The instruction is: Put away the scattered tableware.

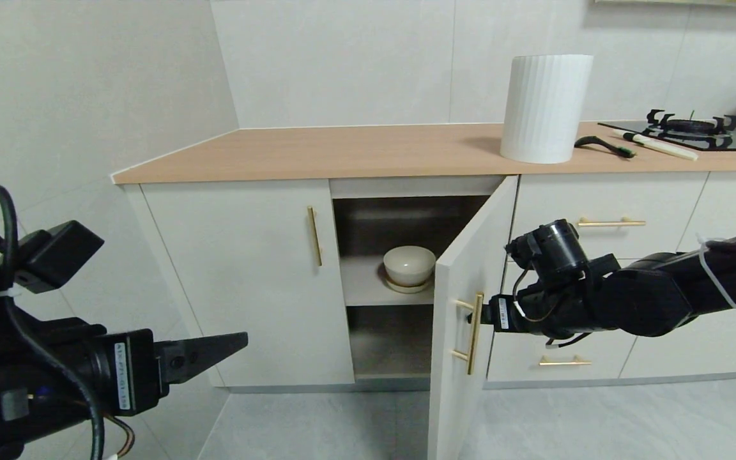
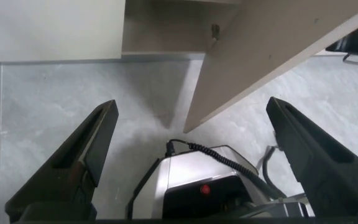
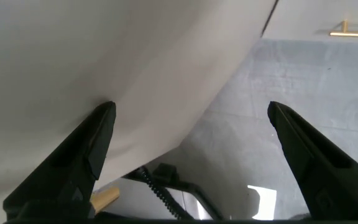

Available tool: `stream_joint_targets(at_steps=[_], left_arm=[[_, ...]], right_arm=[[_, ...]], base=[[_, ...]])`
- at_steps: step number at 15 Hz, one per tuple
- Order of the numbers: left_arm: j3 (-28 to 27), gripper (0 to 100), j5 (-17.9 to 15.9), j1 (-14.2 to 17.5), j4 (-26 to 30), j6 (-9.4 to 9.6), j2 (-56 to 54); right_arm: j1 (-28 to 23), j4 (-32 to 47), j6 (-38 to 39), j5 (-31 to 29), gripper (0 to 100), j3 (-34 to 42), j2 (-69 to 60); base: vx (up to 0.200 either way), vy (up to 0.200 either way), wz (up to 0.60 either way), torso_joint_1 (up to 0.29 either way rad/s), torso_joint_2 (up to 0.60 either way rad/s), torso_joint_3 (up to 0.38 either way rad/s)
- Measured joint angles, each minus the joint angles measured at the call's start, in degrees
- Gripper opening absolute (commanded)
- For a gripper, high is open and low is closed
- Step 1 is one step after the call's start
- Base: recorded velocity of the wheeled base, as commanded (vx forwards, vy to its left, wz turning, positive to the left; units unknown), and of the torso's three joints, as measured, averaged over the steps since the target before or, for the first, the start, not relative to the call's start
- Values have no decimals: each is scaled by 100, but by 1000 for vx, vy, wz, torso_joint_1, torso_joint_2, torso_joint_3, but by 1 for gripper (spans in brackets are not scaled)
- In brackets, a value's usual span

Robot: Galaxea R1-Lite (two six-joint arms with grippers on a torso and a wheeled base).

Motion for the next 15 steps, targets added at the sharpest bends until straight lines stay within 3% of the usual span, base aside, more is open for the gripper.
stream_joint_targets(at_steps=[4,9,15], left_arm=[[9,100,-7,0,-9,0,20],[-13,100,-5,5,-30,-38,30],[-23,100,-5,21,-26,-39,28]], right_arm=[[113,-30,151,6,100,-13,79],[349,-952,1237,9,100,-279,479],[369,-1076,2543,-50,100,-1122,1136]], base=[[200,0,0,4,4,2],[0,0,0,0,0,0],[0,0,0,0,0,0]])
